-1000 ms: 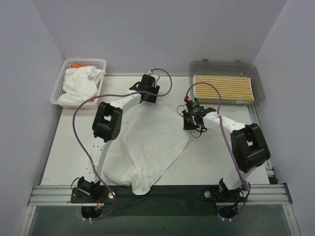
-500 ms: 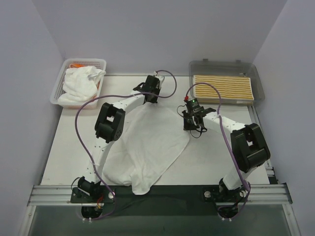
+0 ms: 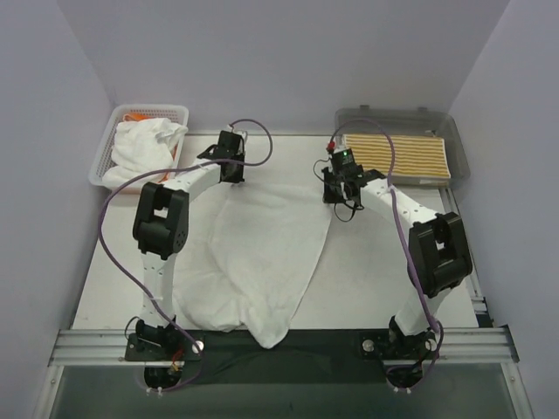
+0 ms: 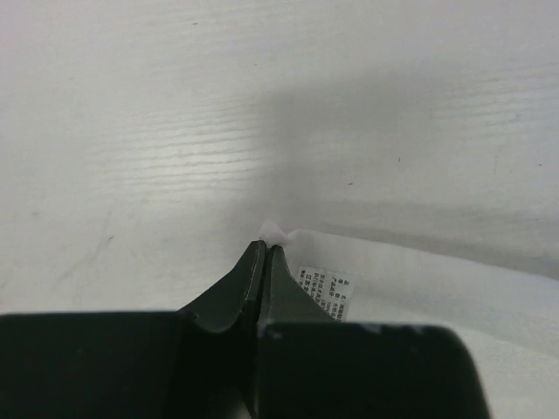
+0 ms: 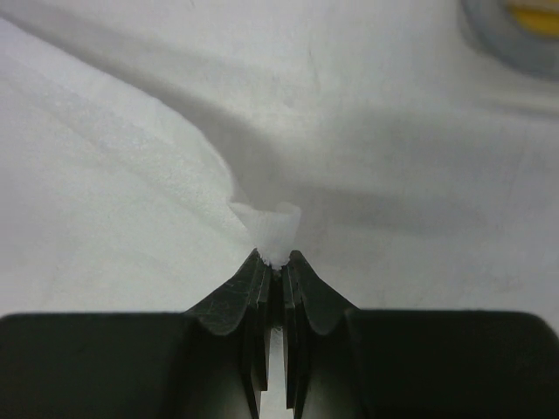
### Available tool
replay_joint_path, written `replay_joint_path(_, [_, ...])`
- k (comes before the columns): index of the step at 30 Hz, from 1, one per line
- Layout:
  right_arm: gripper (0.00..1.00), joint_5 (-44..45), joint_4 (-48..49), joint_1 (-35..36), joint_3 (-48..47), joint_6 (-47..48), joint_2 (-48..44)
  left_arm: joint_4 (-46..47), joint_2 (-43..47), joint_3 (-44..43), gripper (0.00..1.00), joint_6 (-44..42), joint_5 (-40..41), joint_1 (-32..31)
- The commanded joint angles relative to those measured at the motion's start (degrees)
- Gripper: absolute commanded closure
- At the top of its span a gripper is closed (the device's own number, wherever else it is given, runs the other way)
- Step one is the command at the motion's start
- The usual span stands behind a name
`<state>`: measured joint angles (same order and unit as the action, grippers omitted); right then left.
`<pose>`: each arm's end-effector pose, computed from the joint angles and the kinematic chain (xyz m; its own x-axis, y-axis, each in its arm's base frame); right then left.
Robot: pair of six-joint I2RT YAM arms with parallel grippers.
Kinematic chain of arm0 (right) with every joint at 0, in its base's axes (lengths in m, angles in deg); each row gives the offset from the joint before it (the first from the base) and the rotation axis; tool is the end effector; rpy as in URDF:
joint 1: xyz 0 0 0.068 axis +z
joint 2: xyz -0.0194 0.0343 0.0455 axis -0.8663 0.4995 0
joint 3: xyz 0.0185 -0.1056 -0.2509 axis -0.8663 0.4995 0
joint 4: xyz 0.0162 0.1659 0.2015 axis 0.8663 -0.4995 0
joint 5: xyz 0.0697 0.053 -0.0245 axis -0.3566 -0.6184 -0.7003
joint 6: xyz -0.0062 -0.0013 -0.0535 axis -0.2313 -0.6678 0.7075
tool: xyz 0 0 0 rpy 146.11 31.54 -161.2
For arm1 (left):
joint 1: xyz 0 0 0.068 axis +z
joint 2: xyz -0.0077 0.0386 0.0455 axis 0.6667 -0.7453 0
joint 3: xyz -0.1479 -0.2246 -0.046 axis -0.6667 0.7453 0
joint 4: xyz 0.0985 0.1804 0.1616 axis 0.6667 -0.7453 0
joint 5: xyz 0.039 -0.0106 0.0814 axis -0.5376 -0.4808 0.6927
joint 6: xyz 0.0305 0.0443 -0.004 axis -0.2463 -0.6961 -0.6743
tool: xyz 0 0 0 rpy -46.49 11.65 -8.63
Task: Fold and stack the towels
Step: Flatten out the crumpled towel
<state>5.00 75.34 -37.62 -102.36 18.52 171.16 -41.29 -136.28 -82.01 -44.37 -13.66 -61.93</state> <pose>0.3604 0.1505 0.2364 -0.6735 0.0202 -0.7389 -0.2376 0.9407 0.2423 0.4631 -0.1649 0.1806 -0.7470 0.0993 -0.6573 0.1444 0.9894 -0.0146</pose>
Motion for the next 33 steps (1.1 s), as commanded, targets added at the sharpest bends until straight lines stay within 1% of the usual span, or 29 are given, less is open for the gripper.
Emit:
replay_joint_path(1, [1.00,5.19,-1.35,-1.23,-8.45,4.22,1.15,5.03,10.40,1.29,1.00,1.84,1.76,0.96])
replay_joint_path(7, [1.00,6.35,-1.80,-2.64,-21.27,10.11,1.59,9.95,22.62,3.49,1.00,0.00,3.43,1.75])
replay_joint_path(11, [1.00,7.49,-1.80,-2.81,-26.99,14.06,-0.07,13.12,30.53,3.67,1.00,-1.85,4.05,1.75])
replay_joint_path(12, [1.00,7.92,-1.71,-2.81,-28.14,14.60,-1.30,13.74,33.41,3.58,1.00,-2.29,4.31,1.75])
replay_joint_path(14, [1.00,8.37,-1.71,-2.81,-30.95,15.48,-2.53,14.97,36.15,3.14,1.00,-2.90,4.40,1.66])
replay_joint_path(15, [1.00,8.63,-1.71,-2.81,-31.66,16.44,-4.02,15.32,38.69,3.05,1.00,-3.08,3.96,1.66])
replay_joint_path(20, [1.00,7.76,-1.71,-2.81,-35.44,18.73,-9.47,16.29,45.82,1.56,1.00,-5.10,1.33,1.22])
replay_joint_path(24, [1.00,4.51,-1.53,-2.73,-36.85,18.74,-16.23,15.85,52.41,-1.15,1.00,-6.51,-0.69,0.61])
replay_joint_path(25, [1.00,1.37,-1.53,-2.64,-37.29,18.91,-17.38,14.81,53.39,-1.95,1.00,-6.86,-1.13,0.43])
replay_joint_path(28, [1.00,-2.78,-1.45,-2.46,-37.73,19.79,-22.13,13.31,57.16,-4.50,1.00,-8.18,-3.94,-0.36])
replay_joint_path(29, [1.00,-5.40,-1.45,-2.38,-37.73,19.96,-23.53,13.04,58.31,-4.77,1.00,-8.53,-4.65,-0.53])
replay_joint_path(33, [1.00,-10.26,-1.45,-2.29,-37.82,20.40,-30.55,11.64,64.28,-6.35,1.00,-8.36,-8.59,-1.15])
